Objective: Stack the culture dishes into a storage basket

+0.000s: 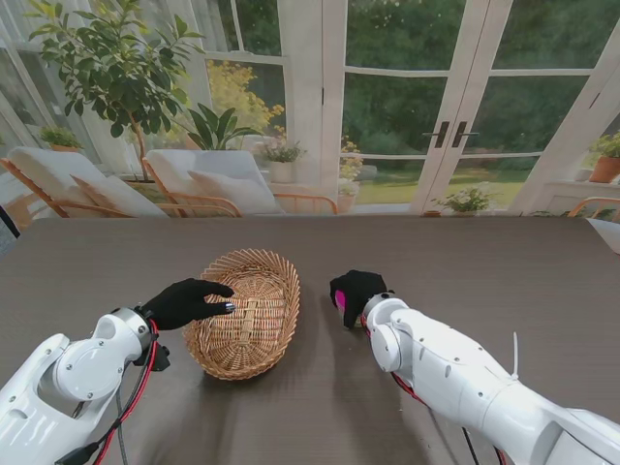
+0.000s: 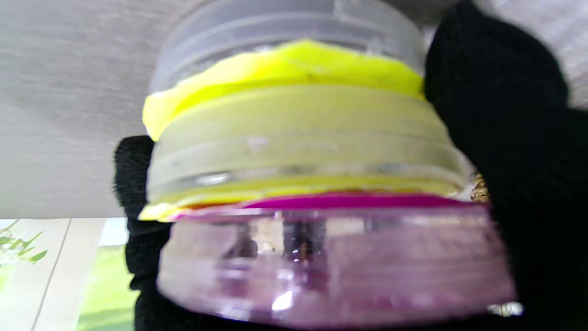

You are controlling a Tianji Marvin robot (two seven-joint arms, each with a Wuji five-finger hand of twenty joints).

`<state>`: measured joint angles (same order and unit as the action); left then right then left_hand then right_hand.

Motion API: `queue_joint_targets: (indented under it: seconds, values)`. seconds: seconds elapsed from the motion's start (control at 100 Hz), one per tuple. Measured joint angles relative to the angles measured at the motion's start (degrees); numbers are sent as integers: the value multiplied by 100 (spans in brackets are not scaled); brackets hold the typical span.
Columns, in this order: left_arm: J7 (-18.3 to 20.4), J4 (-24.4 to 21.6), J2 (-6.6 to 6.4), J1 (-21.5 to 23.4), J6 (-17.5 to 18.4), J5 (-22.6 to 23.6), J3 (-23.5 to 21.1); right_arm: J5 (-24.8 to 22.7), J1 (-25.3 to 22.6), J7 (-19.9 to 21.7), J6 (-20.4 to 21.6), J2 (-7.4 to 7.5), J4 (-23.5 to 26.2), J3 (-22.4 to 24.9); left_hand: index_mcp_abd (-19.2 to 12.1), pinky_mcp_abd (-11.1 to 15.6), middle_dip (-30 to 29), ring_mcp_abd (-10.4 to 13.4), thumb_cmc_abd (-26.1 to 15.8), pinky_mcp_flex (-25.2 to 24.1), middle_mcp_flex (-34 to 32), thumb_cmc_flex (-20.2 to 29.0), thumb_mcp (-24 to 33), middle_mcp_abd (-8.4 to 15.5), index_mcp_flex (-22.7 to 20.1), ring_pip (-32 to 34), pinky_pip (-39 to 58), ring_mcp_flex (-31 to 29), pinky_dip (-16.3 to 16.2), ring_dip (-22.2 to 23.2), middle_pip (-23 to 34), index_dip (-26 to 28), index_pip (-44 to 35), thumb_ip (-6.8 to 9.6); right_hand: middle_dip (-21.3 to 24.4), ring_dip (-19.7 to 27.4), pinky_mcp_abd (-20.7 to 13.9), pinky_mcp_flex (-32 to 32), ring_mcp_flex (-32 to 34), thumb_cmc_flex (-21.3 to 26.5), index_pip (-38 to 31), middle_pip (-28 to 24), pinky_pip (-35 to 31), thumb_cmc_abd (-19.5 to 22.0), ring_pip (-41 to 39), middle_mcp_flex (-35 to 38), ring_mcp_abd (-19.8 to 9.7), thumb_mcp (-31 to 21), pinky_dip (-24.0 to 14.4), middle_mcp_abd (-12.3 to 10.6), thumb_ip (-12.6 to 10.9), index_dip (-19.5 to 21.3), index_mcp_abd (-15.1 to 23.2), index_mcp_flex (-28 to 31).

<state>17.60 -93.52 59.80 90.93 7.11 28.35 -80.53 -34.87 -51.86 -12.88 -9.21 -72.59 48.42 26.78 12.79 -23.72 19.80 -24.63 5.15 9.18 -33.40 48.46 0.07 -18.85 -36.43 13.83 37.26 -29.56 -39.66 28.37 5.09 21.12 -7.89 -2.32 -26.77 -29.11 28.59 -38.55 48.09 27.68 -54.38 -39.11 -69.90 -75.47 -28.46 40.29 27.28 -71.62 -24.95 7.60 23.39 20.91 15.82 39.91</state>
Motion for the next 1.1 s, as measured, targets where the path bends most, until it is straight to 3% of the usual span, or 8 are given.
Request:
queue_joint_targets:
  seconds: [0.22, 0.3, 1.1]
  values:
    - [0, -11, 0, 9, -14, 0, -10, -68, -186, 227, -123, 172, 399, 222, 0, 0, 0, 0, 0, 0, 0, 0, 0, -1, 0, 0, 0, 0, 0, 0, 0, 0, 0, 0, -35, -68, 0, -46, 60, 0, 0, 0, -3, -1, -10, 16, 0, 6, 0, 0, 16, -26, 1, 10]
    - [2, -15, 0, 9, -14, 0, -10, -78, -211, 260, -152, 193, 451, 257, 0, 0, 0, 0, 0, 0, 0, 0, 0, -1, 0, 0, 0, 0, 0, 0, 0, 0, 0, 0, -74, -75, 0, -198, 233, -65, 0, 0, -44, -1, -19, 100, 0, 12, 0, 0, 122, -55, 16, 56]
    - [-67, -57, 6, 92, -4, -4, -127, -282, -427, 786, -459, 436, 1599, 690, 0, 0, 0, 0, 0, 0, 0, 0, 0, -1, 0, 0, 0, 0, 0, 0, 0, 0, 0, 0, -143, -82, 0, -474, 537, -240, -13, -1, -152, -2, -21, 277, -3, 16, -12, 0, 123, -75, 56, 127]
